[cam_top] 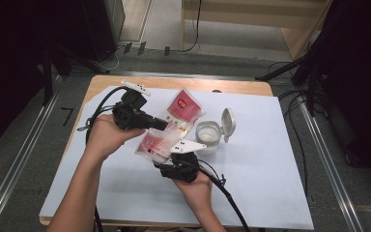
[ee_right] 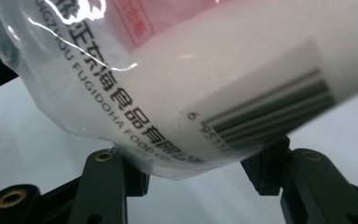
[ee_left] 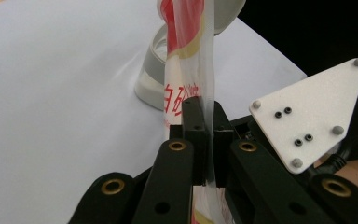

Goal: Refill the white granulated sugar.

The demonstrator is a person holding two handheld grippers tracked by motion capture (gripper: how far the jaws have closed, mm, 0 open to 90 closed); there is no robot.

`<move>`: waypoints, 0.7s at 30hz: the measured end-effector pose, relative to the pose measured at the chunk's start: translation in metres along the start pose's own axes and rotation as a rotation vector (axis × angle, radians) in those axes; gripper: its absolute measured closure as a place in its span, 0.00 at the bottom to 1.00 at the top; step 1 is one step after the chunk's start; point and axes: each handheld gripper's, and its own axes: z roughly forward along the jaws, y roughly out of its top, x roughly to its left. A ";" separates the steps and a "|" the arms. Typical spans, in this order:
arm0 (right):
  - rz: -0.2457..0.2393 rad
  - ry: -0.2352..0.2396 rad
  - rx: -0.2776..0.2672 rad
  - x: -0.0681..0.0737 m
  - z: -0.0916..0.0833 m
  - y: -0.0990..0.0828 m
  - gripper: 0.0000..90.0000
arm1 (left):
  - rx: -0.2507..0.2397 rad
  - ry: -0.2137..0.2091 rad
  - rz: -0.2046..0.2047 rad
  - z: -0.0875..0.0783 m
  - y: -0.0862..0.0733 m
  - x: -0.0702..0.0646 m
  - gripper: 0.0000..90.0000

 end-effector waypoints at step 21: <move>0.094 0.007 0.028 -0.017 -0.003 -0.002 0.62 | -0.001 0.007 -0.002 -0.006 -0.012 0.000 1.00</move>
